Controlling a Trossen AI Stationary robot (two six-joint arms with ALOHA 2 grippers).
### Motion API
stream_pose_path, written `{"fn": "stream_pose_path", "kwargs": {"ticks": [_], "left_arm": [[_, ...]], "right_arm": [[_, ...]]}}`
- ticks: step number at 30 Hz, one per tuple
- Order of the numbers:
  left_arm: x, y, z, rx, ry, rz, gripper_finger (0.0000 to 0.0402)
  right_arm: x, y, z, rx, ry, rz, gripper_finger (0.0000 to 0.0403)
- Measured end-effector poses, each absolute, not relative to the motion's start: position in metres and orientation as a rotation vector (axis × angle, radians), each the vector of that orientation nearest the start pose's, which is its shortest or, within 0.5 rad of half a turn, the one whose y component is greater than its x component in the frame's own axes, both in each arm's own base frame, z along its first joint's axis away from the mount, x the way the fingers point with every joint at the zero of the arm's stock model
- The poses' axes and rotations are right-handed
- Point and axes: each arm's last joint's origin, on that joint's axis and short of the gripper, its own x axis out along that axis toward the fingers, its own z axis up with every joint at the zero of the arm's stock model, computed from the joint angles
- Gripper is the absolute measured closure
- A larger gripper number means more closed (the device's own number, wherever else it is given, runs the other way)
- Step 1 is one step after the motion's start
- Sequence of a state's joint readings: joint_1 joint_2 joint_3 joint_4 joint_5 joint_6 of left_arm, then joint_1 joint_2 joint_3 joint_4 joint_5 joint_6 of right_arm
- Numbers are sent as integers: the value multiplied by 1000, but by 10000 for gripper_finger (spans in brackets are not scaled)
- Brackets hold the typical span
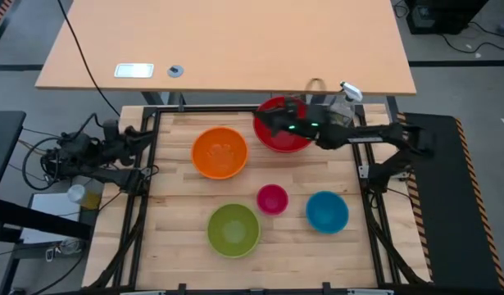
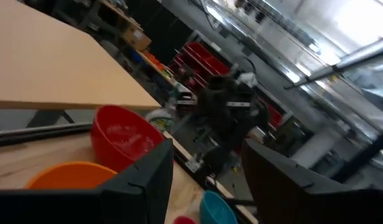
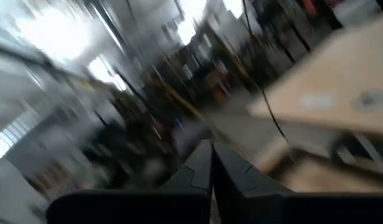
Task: Nest bowls inside each other
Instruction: Stack the orange bowl on top of the red bowl
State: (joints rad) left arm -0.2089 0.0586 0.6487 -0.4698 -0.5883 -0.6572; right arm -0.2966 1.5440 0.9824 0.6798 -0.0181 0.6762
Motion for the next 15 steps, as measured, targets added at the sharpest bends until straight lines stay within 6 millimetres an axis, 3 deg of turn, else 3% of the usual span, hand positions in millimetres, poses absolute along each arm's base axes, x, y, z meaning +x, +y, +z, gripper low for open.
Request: {"fn": "stream_pose_path", "kwargs": {"ticks": [8,15], "left_arm": [[31,10,308,-672,-127,398,209],[54,7,306,-618,-43,495,209]], "right_arm": [[397,-88,288,631,450,-442,395],[431,-86,276,614,567,-244,386]]}}
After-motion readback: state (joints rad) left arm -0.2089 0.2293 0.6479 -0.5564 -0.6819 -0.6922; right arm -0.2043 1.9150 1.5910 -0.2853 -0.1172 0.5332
